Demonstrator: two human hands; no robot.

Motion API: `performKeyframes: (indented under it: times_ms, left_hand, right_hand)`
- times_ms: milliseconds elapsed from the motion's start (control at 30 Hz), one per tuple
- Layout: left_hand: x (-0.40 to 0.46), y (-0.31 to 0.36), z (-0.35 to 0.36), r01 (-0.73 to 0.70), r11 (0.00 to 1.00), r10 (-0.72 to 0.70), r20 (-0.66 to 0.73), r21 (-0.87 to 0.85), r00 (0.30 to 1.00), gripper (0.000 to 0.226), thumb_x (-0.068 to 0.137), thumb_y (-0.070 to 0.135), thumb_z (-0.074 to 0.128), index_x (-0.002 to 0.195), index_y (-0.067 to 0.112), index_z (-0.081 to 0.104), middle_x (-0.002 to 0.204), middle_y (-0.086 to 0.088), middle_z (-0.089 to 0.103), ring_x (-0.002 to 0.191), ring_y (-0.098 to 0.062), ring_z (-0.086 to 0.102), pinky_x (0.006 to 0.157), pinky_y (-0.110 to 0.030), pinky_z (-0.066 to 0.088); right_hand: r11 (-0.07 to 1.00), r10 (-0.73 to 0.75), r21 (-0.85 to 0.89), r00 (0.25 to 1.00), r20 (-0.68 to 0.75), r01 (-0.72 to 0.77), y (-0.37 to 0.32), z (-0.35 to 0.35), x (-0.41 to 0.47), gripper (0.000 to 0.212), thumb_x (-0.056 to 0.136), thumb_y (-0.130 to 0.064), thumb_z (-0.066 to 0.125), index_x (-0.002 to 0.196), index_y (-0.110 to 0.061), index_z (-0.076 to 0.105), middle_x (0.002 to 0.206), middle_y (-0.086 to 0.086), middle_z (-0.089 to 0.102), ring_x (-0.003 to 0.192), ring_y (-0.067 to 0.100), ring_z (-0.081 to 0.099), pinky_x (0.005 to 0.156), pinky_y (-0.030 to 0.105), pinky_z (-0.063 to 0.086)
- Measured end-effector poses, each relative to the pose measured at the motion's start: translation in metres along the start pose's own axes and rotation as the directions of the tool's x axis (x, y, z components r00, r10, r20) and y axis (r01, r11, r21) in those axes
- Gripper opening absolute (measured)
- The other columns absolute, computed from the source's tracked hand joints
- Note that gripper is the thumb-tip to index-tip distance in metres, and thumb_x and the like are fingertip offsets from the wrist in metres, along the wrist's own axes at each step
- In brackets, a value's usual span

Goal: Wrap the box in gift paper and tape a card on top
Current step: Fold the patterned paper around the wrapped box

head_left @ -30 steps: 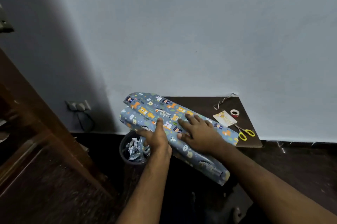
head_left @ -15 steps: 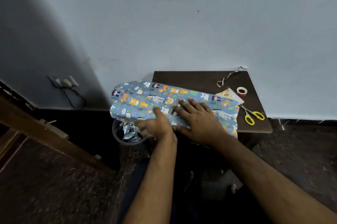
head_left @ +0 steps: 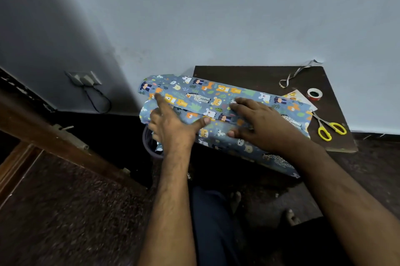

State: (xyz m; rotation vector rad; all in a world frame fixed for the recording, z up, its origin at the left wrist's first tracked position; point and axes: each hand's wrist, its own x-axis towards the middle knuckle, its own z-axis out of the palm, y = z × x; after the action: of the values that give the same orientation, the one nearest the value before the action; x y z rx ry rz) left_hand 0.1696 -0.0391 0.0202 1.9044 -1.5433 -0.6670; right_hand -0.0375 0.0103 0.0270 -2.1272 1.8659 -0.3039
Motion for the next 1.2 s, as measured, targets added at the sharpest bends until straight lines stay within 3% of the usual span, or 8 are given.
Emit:
performKeyframes:
  times_ms: [167, 267, 500, 667, 800, 900, 1033, 1200]
  left_hand:
    - [0.006, -0.002, 0.004, -0.086, 0.947, 0.086, -0.013, -0.309, 0.996, 0.12, 0.073, 0.041, 0.09, 0.162, 0.039, 0.009, 0.1, 0.003, 0.067, 0.108, -0.019, 0.058, 0.094, -0.035, 0.04]
    - [0.007, 0.002, 0.013, -0.096, 0.832, 0.196, 0.129, -0.546, 0.972, 0.083, 0.085, 0.031, 0.083, 0.155, 0.024, 0.039, 0.074, 0.004, 0.07, 0.077, -0.009, 0.065, 0.085, -0.021, 0.048]
    - [0.006, 0.009, 0.014, -0.012, 0.722, 0.086, 0.072, -0.692, 0.994, 0.016, 0.09, 0.02, 0.078, 0.106, 0.017, 0.078, 0.089, 0.008, 0.079, 0.088, -0.004, 0.074, 0.077, -0.015, 0.054]
    - [0.007, -0.003, 0.0, -0.066, 0.846, 0.222, 0.238, -0.529, 0.946, 0.056, 0.078, 0.017, 0.088, 0.13, 0.011, 0.068, 0.104, 0.0, 0.078, 0.101, -0.001, 0.072, 0.096, -0.026, 0.056]
    - [0.003, -0.004, -0.004, -0.237, 0.922, 0.333, 0.314, -0.306, 0.889, 0.101, 0.072, 0.015, 0.092, 0.155, 0.036, 0.038, 0.112, 0.01, 0.066, 0.094, 0.03, 0.053, 0.077, 0.006, 0.037]
    - [0.003, -0.003, 0.004, -0.274, 0.921, 0.348, 0.271, -0.276, 0.898, 0.119, 0.078, 0.016, 0.088, 0.158, 0.052, 0.008, 0.109, -0.001, 0.069, 0.095, 0.015, 0.057, 0.083, 0.0, 0.041]
    - [0.006, 0.008, 0.016, -0.353, 0.934, 0.358, 0.122, -0.056, 0.926, 0.129, 0.076, 0.038, 0.089, 0.16, 0.042, -0.008, 0.128, -0.01, 0.05, 0.121, -0.031, 0.046, 0.104, -0.044, 0.041]
    - [0.0, 0.018, 0.017, -0.174, 0.963, 0.195, -0.086, 0.206, 0.977, 0.131, 0.06, 0.055, 0.092, 0.159, 0.044, 0.007, 0.13, -0.011, 0.039, 0.118, -0.033, 0.043, 0.098, -0.049, 0.037]
  right_hand:
    - [1.0, 0.017, -0.009, 1.0, -0.002, -0.017, -0.002, 0.0, 0.0, 0.08, 0.093, -0.065, 0.052, 0.159, -0.026, 0.028, 0.164, -0.005, 0.027, 0.149, 0.021, 0.029, 0.118, 0.042, 0.026]
    - [0.995, 0.047, -0.088, 0.997, -0.059, -0.052, -0.01, 0.006, 0.002, 0.079, 0.094, -0.069, 0.045, 0.158, -0.026, 0.029, 0.156, -0.002, 0.037, 0.143, 0.025, 0.036, 0.112, 0.046, 0.032]
    - [0.986, 0.07, -0.127, 0.962, -0.264, -0.107, -0.019, 0.019, 0.009, 0.048, 0.099, -0.05, 0.052, 0.136, -0.02, 0.057, 0.126, 0.005, 0.062, 0.11, 0.032, 0.059, 0.093, 0.044, 0.045]
    - [0.986, -0.027, -0.165, 0.933, -0.36, -0.035, -0.017, 0.029, 0.009, 0.024, 0.091, -0.012, 0.069, 0.115, -0.011, 0.072, 0.12, 0.012, 0.072, 0.106, 0.036, 0.069, 0.088, 0.044, 0.053]
    - [0.975, -0.071, -0.222, 0.914, -0.4, -0.022, -0.019, 0.028, 0.007, 0.029, 0.073, -0.003, 0.082, 0.1, -0.009, 0.075, 0.107, 0.011, 0.077, 0.089, 0.033, 0.074, 0.074, 0.038, 0.058]
    - [0.975, -0.083, -0.22, 0.908, -0.41, -0.011, -0.019, 0.029, 0.005, 0.027, 0.072, 0.0, 0.079, 0.098, -0.009, 0.075, 0.103, 0.009, 0.077, 0.086, 0.033, 0.074, 0.07, 0.036, 0.058]
    - [0.968, -0.073, -0.246, 0.897, -0.436, -0.041, -0.019, 0.027, 0.004, 0.018, 0.077, -0.009, 0.066, 0.093, -0.014, 0.073, 0.097, 0.003, 0.077, 0.08, 0.029, 0.073, 0.062, 0.029, 0.052]
    - [0.974, -0.025, -0.225, 0.968, -0.25, -0.033, -0.021, 0.025, 0.005, 0.034, 0.087, -0.001, 0.066, 0.12, -0.009, 0.071, 0.139, 0.011, 0.063, 0.123, 0.034, 0.063, 0.099, 0.043, 0.051]
